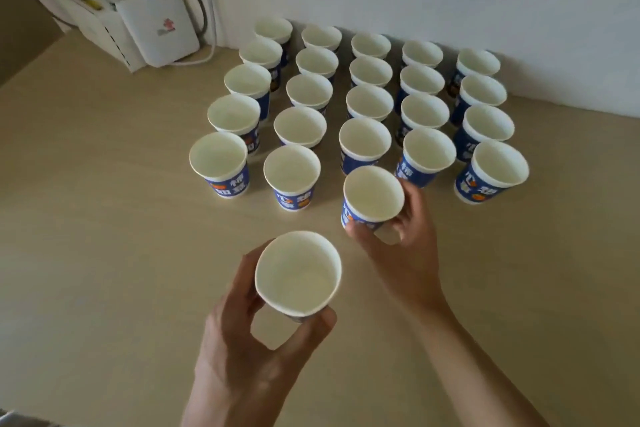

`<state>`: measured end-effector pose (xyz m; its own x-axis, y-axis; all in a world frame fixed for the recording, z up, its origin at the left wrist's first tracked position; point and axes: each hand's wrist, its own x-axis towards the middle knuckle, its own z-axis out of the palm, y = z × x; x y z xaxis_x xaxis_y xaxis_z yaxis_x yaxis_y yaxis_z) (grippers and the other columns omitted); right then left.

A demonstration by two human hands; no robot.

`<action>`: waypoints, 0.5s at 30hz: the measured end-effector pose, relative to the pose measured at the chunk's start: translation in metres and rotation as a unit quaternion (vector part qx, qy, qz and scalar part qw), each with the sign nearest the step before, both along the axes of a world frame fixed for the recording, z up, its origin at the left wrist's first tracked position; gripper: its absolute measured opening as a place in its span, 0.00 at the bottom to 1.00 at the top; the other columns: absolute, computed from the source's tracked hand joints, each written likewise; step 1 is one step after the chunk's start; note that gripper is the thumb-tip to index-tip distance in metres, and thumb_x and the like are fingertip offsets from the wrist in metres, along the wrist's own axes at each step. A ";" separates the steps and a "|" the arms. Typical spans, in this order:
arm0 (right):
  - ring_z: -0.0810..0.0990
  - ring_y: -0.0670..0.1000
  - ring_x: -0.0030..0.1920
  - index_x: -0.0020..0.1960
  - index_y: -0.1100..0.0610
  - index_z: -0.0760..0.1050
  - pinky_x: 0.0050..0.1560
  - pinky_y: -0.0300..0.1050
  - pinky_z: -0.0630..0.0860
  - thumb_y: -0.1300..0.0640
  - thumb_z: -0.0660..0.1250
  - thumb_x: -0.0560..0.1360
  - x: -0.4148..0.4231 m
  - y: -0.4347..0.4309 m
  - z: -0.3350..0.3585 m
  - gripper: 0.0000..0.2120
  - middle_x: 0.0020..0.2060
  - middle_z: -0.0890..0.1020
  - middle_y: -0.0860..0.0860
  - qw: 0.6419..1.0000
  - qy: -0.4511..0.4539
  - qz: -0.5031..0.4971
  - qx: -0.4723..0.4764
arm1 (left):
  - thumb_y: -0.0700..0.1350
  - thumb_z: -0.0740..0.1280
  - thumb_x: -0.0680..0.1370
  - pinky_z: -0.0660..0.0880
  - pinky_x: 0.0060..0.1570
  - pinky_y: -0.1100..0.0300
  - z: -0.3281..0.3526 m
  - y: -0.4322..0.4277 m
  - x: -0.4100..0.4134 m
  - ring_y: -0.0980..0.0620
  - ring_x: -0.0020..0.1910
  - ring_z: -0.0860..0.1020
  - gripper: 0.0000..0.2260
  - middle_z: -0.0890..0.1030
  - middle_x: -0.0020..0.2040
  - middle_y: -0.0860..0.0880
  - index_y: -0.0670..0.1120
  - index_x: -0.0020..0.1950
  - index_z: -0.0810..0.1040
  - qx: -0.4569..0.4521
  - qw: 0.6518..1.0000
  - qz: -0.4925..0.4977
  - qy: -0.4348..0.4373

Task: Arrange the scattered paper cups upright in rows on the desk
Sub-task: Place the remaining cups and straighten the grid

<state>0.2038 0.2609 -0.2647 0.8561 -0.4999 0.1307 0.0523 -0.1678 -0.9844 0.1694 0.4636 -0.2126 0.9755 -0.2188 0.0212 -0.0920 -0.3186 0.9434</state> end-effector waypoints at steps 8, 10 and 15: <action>0.83 0.47 0.53 0.64 0.50 0.73 0.49 0.40 0.80 0.59 0.80 0.66 0.012 -0.002 -0.013 0.29 0.55 0.83 0.42 1.000 -0.011 0.003 -0.013 | 0.56 0.76 0.61 0.75 0.51 0.73 -0.012 0.001 -0.003 0.60 0.53 0.84 0.28 0.85 0.55 0.59 0.63 0.61 0.77 -0.036 0.999 -0.001 0.017; 0.84 0.47 0.53 0.64 0.51 0.74 0.49 0.39 0.80 0.59 0.80 0.66 0.015 -0.002 -0.015 0.29 0.55 0.83 0.42 1.000 -0.010 0.002 -0.022 | 0.56 0.76 0.61 0.75 0.50 0.73 -0.011 0.001 -0.001 0.60 0.52 0.84 0.29 0.85 0.54 0.59 0.62 0.62 0.77 -0.041 0.999 -0.004 0.022; 0.84 0.45 0.51 0.62 0.48 0.74 0.49 0.39 0.81 0.61 0.79 0.67 0.020 0.000 -0.018 0.27 0.53 0.84 0.40 0.999 -0.007 -0.010 -0.045 | 0.56 0.76 0.62 0.74 0.49 0.75 -0.009 0.000 0.003 0.59 0.49 0.84 0.28 0.85 0.53 0.58 0.62 0.61 0.78 -0.044 0.999 -0.007 0.019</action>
<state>0.2240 0.2604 -0.2825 0.8435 -0.5033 0.1876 0.0615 -0.2565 -0.9646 0.1725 0.4640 -0.2218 0.9728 -0.2315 0.0049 -0.0605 -0.2336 0.9705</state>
